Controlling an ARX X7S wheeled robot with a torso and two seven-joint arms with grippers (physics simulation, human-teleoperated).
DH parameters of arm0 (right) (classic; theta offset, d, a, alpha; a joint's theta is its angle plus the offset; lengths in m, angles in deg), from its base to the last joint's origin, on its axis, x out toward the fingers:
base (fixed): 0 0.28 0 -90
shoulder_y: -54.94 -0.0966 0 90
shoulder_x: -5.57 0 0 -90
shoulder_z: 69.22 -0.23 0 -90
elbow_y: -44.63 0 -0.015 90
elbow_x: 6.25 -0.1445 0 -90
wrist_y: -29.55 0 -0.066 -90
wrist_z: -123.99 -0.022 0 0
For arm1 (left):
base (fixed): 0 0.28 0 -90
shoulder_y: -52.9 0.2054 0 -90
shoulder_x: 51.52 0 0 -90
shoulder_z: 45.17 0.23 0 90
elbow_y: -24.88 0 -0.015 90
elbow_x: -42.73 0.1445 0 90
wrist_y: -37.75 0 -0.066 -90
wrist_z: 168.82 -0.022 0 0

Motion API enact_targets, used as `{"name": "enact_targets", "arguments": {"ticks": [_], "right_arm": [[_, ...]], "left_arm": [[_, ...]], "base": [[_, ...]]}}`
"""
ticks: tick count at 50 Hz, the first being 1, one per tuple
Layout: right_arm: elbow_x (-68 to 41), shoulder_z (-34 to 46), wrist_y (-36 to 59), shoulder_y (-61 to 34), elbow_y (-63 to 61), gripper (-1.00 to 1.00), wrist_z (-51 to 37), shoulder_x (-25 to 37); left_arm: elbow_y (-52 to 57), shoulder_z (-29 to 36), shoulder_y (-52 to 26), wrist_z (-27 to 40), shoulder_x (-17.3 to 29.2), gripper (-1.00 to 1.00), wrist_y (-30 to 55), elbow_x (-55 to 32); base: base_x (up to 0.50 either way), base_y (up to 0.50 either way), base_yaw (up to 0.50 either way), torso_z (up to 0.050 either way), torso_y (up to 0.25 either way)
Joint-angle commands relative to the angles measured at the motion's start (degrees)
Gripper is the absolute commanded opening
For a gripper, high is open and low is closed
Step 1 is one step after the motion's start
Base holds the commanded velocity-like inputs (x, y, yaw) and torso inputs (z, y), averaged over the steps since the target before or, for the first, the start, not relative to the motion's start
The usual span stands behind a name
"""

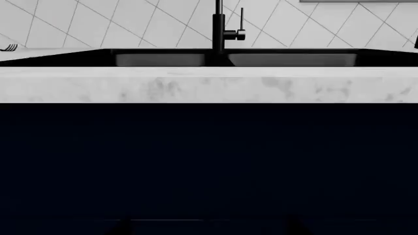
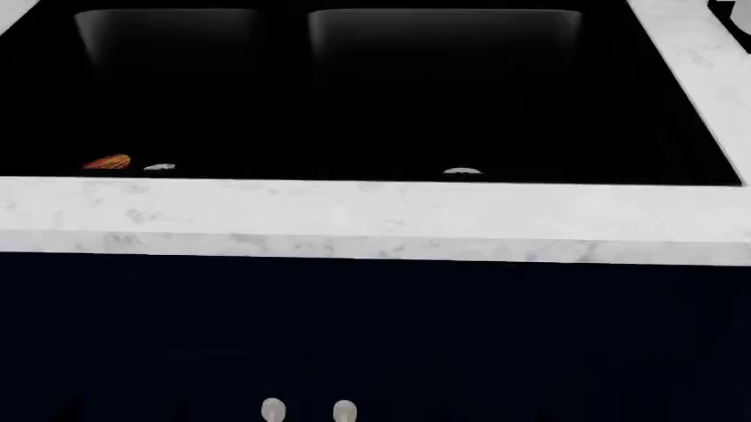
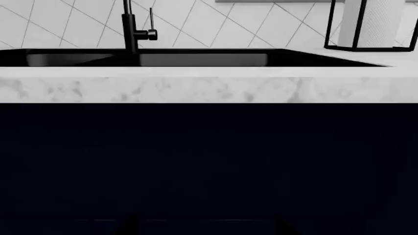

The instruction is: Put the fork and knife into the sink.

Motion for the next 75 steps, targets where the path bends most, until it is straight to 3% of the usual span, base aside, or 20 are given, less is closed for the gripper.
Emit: {"name": "enact_targets", "arguments": {"ticks": [1,21,37,43,45,52,55,57,60,63,65,70,72,75], "right_arm": [[-0.54,0.72,0.0,0.0,0.0,1.0,-0.72,0.54],[-3.72,4.08,-0.88,0.62,-0.2,1.0,-3.95,3.36],[-4.07,5.45,2.08,1.31,-11.98,1.0,-5.79,5.31],[-3.95,6.72,6.23,-0.41,-16.74,1.0,-5.87,6.24],[-4.33,7.37,9.32,-1.69,-18.9,1.0,-5.05,7.05],[-11.16,4.32,32.48,-11.96,-29.29,1.0,-4.37,8.83],[-12.18,3.49,46.62,-18.66,-34.8,1.0,-6.59,10.61],[-16.39,-1.1,59.51,-24.97,-37.78,1.0,-7.39,9.55],[-22.33,-5.86,72.98,-34.3,-38.13,1.0,-5.0,9.71],[-22.9,-6.06,72.35,-40.79,-36.78,1.0,-3.18,12.06],[-22.9,-9.18,81.77,-48.99,-35.09,1.0,-6.49,10.92],[-20.37,-4.28,86.57,-59.98,-31.21,1.0,-9.74,15.02],[-19.69,-1.33,85.02,-62.4,-29.71,1.0,-9.48,17.76],[-19.15,-4.04,81.75,-65.29,-25.45,1.0,-9.22,17.38]], "left_arm": [[-1.23,0.64,-0.38,0.63,0.56,1.0,-0.87,-0.56],[0.68,4.05,0.37,4.04,3.46,1.0,-0.18,-3.59],[15.57,5.75,0.77,6.14,5.3,1.0,7.78,-4.13],[23.12,6.36,-1.48,6.57,5.88,1.0,16.67,-5.55],[25.09,7.19,-3.28,7.41,6.86,1.0,21.35,-3.85],[33.88,2.28,-14.77,9.84,6.23,1.0,47.26,-10.46],[37.47,-0.68,-21.54,9.04,6.58,1.0,57.88,-14.36],[40.13,-1.13,-25.99,5.7,8.48,1.0,63.46,-18.05],[39.18,-4.48,-33.56,6.0,7.88,1.0,70.49,-20.26],[35.28,-4.11,-41.23,7.0,9.52,1.0,72.65,-19.16],[31.56,-3.99,-46.54,8.13,10.66,1.0,73.64,-17.84],[25.4,-1.88,-55.97,8.09,12.99,1.0,77.14,-17.2],[23.31,-1.09,-58.42,8.42,13.86,1.0,76.39,-16.37],[18.9,-1.55,-61.97,8.79,14.16,1.0,74.01,-15.39]], "base": [[0.0,0.0,0.0,0.0,0.0],[0.0,0.0,0.0,0.0,0.0],[0.0,0.0,0.0,0.0,0.0],[0.0,0.0,0.0,0.0,0.0],[0.0,0.0,0.0,0.0,0.0],[0.0,0.0,0.0,0.0,0.0],[0.0,0.0,0.0,0.0,0.0],[0.0,0.0,0.0,0.0,0.0],[0.0,0.0,0.0,0.0,0.0],[0.0,0.0,0.0,0.0,0.0],[0.0,0.0,0.0,0.0,0.0],[0.0,0.0,0.0,0.0,0.0],[0.0,0.0,0.0,0.0,0.0],[0.0,0.0,0.0,0.0,0.0]]}}
